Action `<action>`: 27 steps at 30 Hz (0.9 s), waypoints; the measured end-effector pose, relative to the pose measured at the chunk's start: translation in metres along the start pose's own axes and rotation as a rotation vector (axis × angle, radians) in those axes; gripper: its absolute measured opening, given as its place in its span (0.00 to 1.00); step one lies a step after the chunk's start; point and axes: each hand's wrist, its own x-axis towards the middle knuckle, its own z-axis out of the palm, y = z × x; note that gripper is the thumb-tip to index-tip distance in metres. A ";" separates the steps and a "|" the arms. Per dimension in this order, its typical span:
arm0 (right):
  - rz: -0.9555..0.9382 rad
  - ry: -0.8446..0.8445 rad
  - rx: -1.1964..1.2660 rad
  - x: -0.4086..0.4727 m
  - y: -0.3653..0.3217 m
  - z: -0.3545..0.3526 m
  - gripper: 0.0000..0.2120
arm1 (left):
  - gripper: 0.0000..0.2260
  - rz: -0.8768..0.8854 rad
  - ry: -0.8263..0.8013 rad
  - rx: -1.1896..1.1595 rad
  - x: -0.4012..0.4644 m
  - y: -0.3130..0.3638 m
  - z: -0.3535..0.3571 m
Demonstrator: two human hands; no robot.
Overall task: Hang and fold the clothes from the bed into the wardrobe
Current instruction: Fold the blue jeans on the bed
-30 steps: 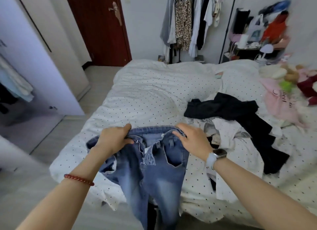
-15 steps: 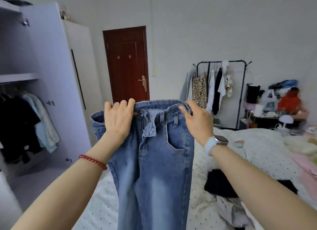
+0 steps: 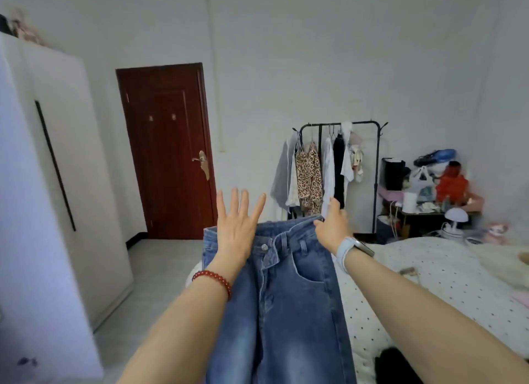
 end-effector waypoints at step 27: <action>0.785 -0.644 -0.156 -0.390 0.313 0.192 0.22 | 0.34 -0.829 -1.106 -0.737 -0.470 0.108 0.178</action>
